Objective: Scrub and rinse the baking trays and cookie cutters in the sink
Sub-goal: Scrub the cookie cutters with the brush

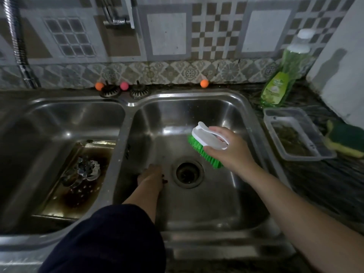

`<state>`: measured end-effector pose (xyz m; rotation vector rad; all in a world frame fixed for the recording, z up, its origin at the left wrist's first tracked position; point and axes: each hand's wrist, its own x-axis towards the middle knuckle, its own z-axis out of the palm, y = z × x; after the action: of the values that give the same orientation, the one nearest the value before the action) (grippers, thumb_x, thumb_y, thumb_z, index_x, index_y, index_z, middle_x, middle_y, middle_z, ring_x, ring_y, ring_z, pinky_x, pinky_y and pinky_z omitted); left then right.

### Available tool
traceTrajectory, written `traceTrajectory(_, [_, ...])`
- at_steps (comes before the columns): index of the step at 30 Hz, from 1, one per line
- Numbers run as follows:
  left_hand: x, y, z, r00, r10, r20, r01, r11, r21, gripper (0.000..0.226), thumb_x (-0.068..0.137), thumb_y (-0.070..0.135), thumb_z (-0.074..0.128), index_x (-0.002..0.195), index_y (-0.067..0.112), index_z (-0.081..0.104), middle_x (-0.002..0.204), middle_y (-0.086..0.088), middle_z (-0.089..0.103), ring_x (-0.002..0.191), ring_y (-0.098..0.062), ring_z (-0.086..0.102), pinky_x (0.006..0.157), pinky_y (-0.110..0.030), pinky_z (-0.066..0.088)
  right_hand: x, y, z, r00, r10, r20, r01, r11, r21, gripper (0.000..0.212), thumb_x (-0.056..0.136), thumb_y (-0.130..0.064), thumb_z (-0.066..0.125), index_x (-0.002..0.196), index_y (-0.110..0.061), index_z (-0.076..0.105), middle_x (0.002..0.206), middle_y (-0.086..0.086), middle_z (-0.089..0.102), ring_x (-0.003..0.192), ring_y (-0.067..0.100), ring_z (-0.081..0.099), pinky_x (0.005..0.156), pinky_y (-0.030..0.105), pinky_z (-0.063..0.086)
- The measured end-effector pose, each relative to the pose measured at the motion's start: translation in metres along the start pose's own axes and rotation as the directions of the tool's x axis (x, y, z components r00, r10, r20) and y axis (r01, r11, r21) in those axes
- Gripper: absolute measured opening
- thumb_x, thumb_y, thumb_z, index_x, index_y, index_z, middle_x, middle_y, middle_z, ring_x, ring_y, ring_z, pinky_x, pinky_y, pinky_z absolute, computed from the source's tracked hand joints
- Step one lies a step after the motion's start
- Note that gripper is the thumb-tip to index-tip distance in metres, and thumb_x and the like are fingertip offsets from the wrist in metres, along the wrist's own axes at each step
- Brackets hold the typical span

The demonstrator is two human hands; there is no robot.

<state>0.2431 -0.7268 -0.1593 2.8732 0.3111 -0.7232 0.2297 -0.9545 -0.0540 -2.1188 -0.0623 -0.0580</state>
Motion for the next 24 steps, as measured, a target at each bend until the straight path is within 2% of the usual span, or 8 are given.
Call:
traceTrajectory(4, [-0.005, 0.007, -0.001, 0.989, 0.118, -0.086, -0.117, 0.993, 0.027, 0.042, 0.097, 0.015, 0.049, 0.138, 0.012, 0.044, 0.142, -0.011, 0.042, 0.127, -0.028, 0.045, 0.100, -0.034, 0.039, -0.003, 0.005, -0.017, 1.000, -0.015, 0.021, 0.015, 1.000, -0.014, 0.060, 0.075, -0.030, 0.076, 0.130, -0.034, 0.054, 0.127, -0.010, 0.056, 0.113, 0.012, 0.055, 0.070, 0.013, 0.041])
traceTrajectory(7, [-0.014, 0.020, -0.019, 0.953, 0.142, -0.267, -0.199, 0.960, -0.198, 0.048, 0.088, 0.019, 0.062, 0.134, 0.014, 0.048, 0.135, -0.013, 0.045, 0.118, -0.027, 0.051, 0.096, -0.031, 0.043, -0.006, -0.004, -0.045, 0.998, -0.049, -0.029, 0.047, 0.997, -0.060, 0.058, 0.073, -0.033, 0.076, 0.127, -0.036, 0.056, 0.121, -0.010, 0.061, 0.109, 0.011, 0.058, 0.078, 0.023, 0.046])
traceTrajectory(9, [-0.022, 0.038, -0.034, 0.919, 0.161, -0.359, -0.298, 0.881, -0.368, 0.055, 0.076, 0.021, 0.075, 0.127, 0.019, 0.054, 0.127, -0.009, 0.051, 0.103, -0.021, 0.059, 0.087, -0.024, 0.047, -0.006, -0.011, -0.075, 0.992, -0.075, -0.105, 0.064, 0.992, -0.108, 0.057, 0.074, -0.032, 0.076, 0.127, -0.034, 0.057, 0.121, -0.009, 0.062, 0.109, 0.011, 0.058, 0.084, 0.026, 0.047])
traceTrajectory(12, [-0.039, 0.067, -0.053, 0.852, 0.186, -0.490, -0.445, 0.750, -0.489, 0.047, 0.073, 0.020, 0.077, 0.117, 0.024, 0.059, 0.112, -0.001, 0.059, 0.087, -0.012, 0.063, 0.077, -0.018, 0.049, -0.002, -0.015, -0.124, 0.971, -0.067, -0.229, 0.021, 0.980, -0.196, 0.056, 0.076, -0.032, 0.075, 0.129, -0.032, 0.056, 0.123, -0.007, 0.060, 0.110, 0.013, 0.057, 0.082, 0.023, 0.041])
traceTrajectory(15, [-0.055, 0.091, -0.066, 0.814, 0.213, -0.540, -0.543, 0.609, -0.578, 0.044, 0.074, 0.009, 0.075, 0.114, 0.013, 0.060, 0.109, -0.009, 0.062, 0.081, -0.013, 0.064, 0.071, -0.015, 0.052, -0.001, -0.005, -0.160, 0.949, -0.003, -0.316, -0.098, 0.949, -0.301, 0.057, 0.078, -0.034, 0.073, 0.132, -0.029, 0.054, 0.128, 0.002, 0.059, 0.115, 0.023, 0.055, 0.083, 0.027, 0.040])
traceTrajectory(18, [-0.069, 0.107, -0.071, 0.780, 0.264, -0.568, -0.598, 0.584, -0.549, 0.047, 0.071, 0.010, 0.079, 0.114, 0.015, 0.060, 0.108, -0.006, 0.063, 0.078, -0.017, 0.066, 0.069, -0.018, 0.051, -0.002, 0.012, -0.174, 0.946, 0.116, -0.304, -0.229, 0.901, -0.369, 0.057, 0.081, -0.035, 0.070, 0.134, -0.027, 0.052, 0.131, 0.007, 0.058, 0.118, 0.029, 0.054, 0.088, 0.032, 0.043])
traceTrajectory(21, [-0.082, 0.116, -0.076, 0.740, 0.296, -0.604, -0.639, 0.591, -0.492, 0.059, 0.069, 0.014, 0.082, 0.123, 0.014, 0.058, 0.112, -0.003, 0.058, 0.080, -0.018, 0.065, 0.073, -0.024, 0.052, -0.002, 0.023, -0.172, 0.950, 0.247, -0.189, -0.306, 0.853, -0.422, 0.056, 0.084, -0.040, 0.066, 0.137, -0.029, 0.049, 0.136, 0.007, 0.055, 0.122, 0.030, 0.051, 0.088, 0.032, 0.043])
traceTrajectory(24, [-0.089, 0.120, -0.081, 0.728, 0.306, -0.613, -0.642, 0.617, -0.454, 0.065, 0.069, 0.017, 0.083, 0.128, 0.012, 0.056, 0.115, -0.001, 0.054, 0.085, -0.016, 0.064, 0.073, -0.017, 0.046, -0.004, 0.018, -0.171, 0.952, 0.213, -0.221, -0.288, 0.867, -0.406, 0.055, 0.085, -0.039, 0.066, 0.136, -0.028, 0.050, 0.133, 0.006, 0.057, 0.119, 0.029, 0.053, 0.086, 0.033, 0.043])
